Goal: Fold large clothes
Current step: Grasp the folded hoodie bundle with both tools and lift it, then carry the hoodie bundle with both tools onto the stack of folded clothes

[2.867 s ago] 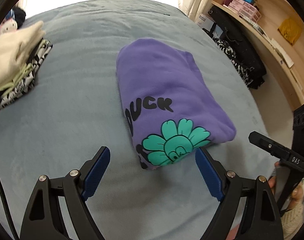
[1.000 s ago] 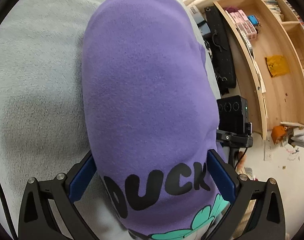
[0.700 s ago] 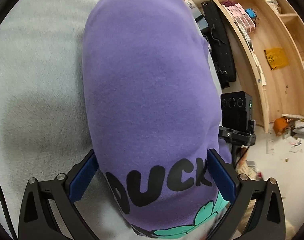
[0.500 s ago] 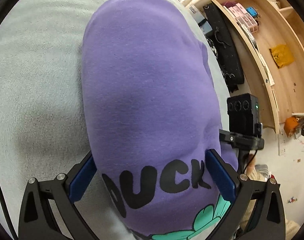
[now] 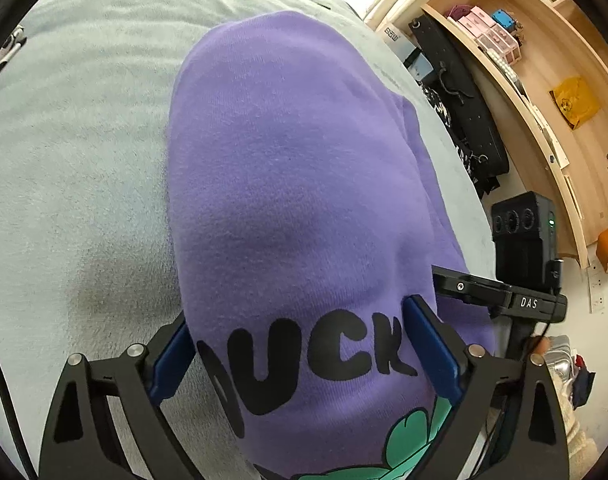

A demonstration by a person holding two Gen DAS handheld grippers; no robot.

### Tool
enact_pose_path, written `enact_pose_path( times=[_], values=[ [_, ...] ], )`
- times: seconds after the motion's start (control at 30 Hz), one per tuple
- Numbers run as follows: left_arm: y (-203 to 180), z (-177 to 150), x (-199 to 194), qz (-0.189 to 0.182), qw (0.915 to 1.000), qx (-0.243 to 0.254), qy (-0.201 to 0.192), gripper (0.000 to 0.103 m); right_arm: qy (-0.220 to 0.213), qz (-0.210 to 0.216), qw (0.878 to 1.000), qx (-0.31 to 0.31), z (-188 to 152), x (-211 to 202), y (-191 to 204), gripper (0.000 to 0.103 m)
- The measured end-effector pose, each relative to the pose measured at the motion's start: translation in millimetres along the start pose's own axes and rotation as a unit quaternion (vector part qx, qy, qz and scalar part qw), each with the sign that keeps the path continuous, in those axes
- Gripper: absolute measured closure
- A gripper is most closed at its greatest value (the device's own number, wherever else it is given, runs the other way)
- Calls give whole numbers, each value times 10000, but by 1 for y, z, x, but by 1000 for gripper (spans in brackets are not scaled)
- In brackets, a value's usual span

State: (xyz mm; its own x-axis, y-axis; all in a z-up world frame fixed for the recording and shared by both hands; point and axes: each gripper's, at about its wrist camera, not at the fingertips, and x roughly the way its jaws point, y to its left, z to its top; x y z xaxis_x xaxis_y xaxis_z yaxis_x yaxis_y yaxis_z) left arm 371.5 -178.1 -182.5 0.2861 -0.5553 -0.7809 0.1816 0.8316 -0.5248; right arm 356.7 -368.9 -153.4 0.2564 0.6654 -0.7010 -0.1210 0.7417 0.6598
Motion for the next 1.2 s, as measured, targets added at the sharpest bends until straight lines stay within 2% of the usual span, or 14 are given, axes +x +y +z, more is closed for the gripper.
enact_pose_path(
  times=[0.1, 0.3, 0.63, 1.03, 1.2],
  values=[
    [-4, -5, -11, 81, 9999, 76, -128, 11, -114, -72, 9999, 30, -3, -5, 9, 44],
    [-3, -12, -49, 138, 9994, 82, -291, 12, -175, 11, 9998, 81, -25, -15, 31, 50],
    [13, -50, -134, 260, 9981, 62, -550, 12, -252, 283, 9993, -67, -66, -12, 104, 51],
    [81, -100, -266, 483, 9942, -218, -933, 12, -17, 563, 9968, -559, -95, 22, 215, 51],
    [107, -101, -308, 570, 9914, -290, -1145, 12, 29, 668, 9947, -777, -93, 41, 261, 51]
  ],
)
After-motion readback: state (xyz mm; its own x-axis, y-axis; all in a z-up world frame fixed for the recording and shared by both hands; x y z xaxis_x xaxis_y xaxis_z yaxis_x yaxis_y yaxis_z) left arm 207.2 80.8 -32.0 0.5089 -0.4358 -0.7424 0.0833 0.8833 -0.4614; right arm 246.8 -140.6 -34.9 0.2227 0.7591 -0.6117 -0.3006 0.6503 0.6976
